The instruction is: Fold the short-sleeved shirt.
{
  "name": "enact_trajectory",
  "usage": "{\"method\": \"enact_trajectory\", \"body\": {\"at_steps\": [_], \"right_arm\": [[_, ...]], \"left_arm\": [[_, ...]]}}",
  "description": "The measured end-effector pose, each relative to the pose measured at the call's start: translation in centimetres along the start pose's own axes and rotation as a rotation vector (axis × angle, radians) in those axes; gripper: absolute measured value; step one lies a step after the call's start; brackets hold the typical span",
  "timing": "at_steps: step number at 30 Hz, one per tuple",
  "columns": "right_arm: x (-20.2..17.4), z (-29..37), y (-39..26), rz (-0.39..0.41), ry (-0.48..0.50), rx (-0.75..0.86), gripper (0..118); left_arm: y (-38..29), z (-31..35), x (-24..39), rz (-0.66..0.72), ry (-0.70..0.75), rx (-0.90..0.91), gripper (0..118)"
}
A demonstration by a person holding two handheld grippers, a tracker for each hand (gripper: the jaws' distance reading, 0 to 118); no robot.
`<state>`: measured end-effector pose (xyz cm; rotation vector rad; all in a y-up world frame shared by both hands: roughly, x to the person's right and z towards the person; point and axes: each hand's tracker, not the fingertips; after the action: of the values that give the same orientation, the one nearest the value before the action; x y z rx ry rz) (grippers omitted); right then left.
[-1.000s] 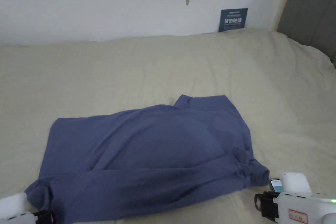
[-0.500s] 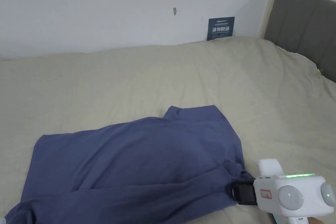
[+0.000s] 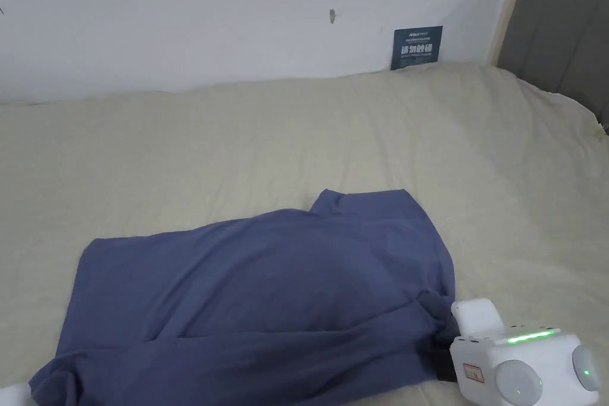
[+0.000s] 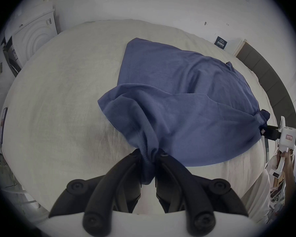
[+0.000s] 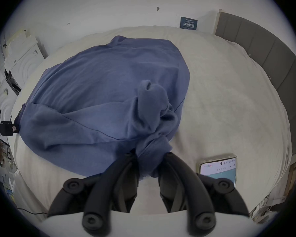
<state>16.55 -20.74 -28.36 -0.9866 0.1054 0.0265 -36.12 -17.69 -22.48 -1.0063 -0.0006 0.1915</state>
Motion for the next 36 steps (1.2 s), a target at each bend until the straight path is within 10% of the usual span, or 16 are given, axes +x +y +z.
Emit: {"method": "enact_trajectory", "body": {"at_steps": [29, 31, 33, 36], "right_arm": [[1.8, 9.0, -10.4, -0.117, 0.120, -0.097, 22], [2.0, 9.0, -10.4, -0.151, 0.133, -0.090, 41], [1.9, 9.6, -10.0, -0.156, 0.109, -0.064, 104], [2.1, 11.2, -8.8, -0.150, 0.134, 0.008, 115]], "left_arm": [[-9.6, 6.6, -2.6, -0.012, -0.031, -0.033, 21], [-9.7, 6.5, -2.4, -0.008, -0.025, -0.033, 64], [-9.6, 6.8, -2.1, -0.018, -0.006, -0.023, 104], [-8.7, 8.8, -2.0, -0.013, -0.046, 0.029, 102]]}}
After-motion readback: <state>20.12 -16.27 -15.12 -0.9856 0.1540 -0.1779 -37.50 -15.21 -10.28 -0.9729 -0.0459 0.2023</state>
